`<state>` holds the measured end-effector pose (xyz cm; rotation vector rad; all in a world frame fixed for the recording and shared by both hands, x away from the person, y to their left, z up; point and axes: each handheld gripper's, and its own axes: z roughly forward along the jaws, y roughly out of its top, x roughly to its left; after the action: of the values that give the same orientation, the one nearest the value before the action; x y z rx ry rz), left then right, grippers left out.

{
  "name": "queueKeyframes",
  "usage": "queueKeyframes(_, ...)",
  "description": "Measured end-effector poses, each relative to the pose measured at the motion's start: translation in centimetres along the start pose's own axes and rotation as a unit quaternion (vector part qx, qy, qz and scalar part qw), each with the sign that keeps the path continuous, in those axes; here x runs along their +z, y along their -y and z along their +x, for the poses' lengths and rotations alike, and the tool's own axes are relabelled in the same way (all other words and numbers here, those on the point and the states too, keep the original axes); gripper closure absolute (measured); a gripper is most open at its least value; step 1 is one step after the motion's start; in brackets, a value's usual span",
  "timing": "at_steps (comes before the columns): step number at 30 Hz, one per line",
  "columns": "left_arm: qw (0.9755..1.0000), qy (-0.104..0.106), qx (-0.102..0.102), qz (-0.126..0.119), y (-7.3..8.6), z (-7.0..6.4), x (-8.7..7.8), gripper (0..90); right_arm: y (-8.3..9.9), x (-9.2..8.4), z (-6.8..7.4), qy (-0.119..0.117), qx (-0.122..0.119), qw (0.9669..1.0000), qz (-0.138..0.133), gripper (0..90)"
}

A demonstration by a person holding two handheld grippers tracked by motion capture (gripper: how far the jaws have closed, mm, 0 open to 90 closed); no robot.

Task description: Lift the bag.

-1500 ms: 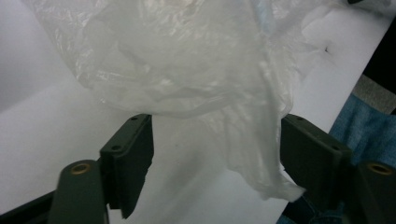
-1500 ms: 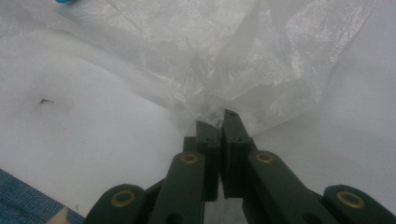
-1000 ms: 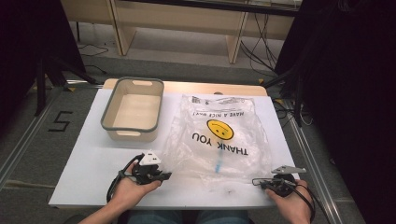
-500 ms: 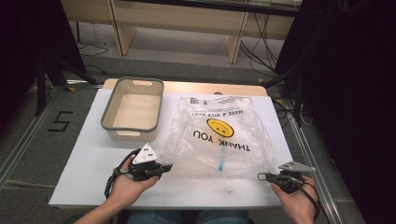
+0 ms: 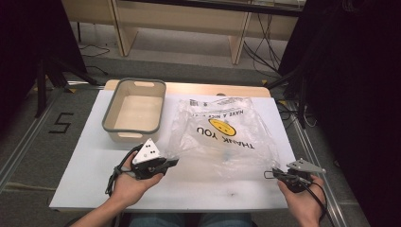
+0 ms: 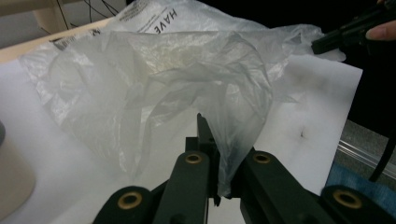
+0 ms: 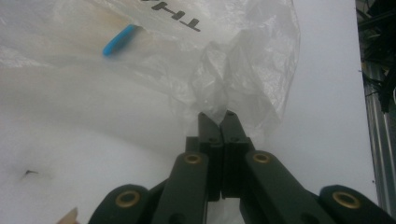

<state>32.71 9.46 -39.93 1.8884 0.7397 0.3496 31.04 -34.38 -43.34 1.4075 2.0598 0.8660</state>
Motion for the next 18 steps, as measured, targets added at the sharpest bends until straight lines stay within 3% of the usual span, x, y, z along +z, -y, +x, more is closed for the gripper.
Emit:
queueKeyframes(8,0.9996,0.000,0.015,-0.025,-1.8,-0.3,-0.3,89.2,-0.1,-0.4,-0.2,0.015,0.005,0.9998,-0.012,90.0)
queueKeyframes(18,0.9988,0.004,0.021,-0.045,-3.1,-0.7,-0.6,89.2,-0.7,-1.5,-0.4,0.056,0.011,0.9965,-0.061,90.0)
